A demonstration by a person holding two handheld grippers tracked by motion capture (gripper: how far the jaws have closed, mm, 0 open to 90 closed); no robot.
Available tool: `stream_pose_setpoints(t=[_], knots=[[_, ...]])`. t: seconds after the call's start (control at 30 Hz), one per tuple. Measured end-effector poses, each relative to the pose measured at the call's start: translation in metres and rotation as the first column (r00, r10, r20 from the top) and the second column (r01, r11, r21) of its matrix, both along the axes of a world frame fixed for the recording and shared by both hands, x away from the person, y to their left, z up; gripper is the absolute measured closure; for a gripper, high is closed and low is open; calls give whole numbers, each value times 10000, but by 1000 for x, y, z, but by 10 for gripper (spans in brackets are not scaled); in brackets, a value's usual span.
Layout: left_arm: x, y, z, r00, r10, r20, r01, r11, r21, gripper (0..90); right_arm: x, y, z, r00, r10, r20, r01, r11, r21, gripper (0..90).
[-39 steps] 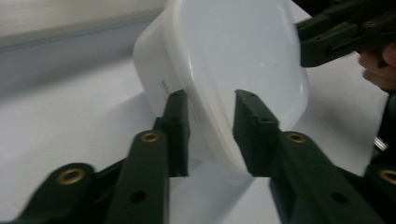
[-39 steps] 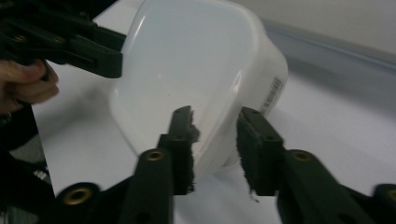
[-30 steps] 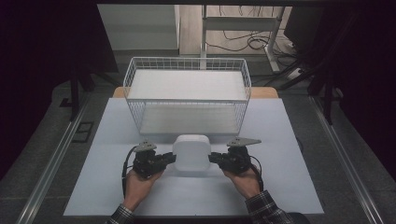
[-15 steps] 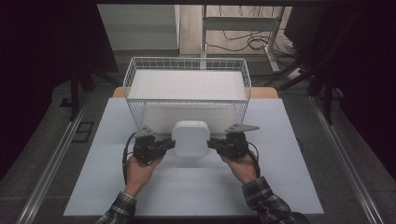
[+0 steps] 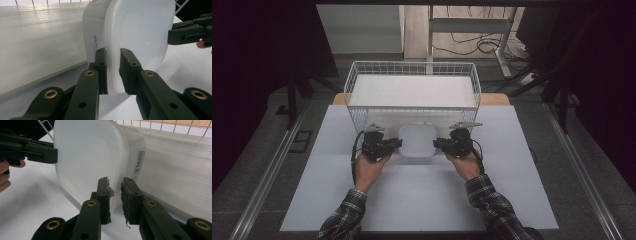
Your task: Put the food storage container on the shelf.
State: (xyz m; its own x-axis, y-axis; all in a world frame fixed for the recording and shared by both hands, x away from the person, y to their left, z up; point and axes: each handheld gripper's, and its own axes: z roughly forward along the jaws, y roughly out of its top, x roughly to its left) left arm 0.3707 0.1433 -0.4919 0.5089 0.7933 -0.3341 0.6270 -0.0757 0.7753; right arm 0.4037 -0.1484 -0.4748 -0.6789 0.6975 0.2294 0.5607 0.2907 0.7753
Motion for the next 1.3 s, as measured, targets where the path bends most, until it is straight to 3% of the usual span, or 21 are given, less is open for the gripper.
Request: stream_pose_setpoints(t=[0.1,0.17,0.33,0.53,0.67,0.77,1.03,1.23,1.3], knots=[[4,-4,-4,10000,41,79,-43,9996,262,764,4,2,-2,10000,-86,33,86,9999,-108,738],[6,-3,-6,9997,47,223,-50,9999,103,743,6,3,-4,9998,-196,90,197,9997,-143,718],[14,-2,-7,9984,281,498,-290,9994,174,637,13,6,-7,9993,-299,205,299,9996,6,642],[25,0,-6,9942,783,738,-789,9969,55,521,24,6,-5,9940,-951,543,942,9954,195,521],[33,-4,-2,9876,1175,1045,-1220,9918,377,468,30,10,-3,9867,-1442,755,1425,9894,275,535],[33,-3,2,9874,1086,1148,-1156,9917,562,443,31,10,-1,9852,-1434,936,1430,9897,115,578],[11,5,8,9931,336,1120,-350,9993,102,294,17,1,4,9917,-855,965,837,9962,232,719],[-20,5,11,9887,-299,1467,270,9994,217,197,0,0,8,9936,152,1118,-155,9999,18,874],[-31,4,11,9870,-430,1552,379,9986,357,153,-5,2,8,9929,353,1135,-349,9994,-51,889]])
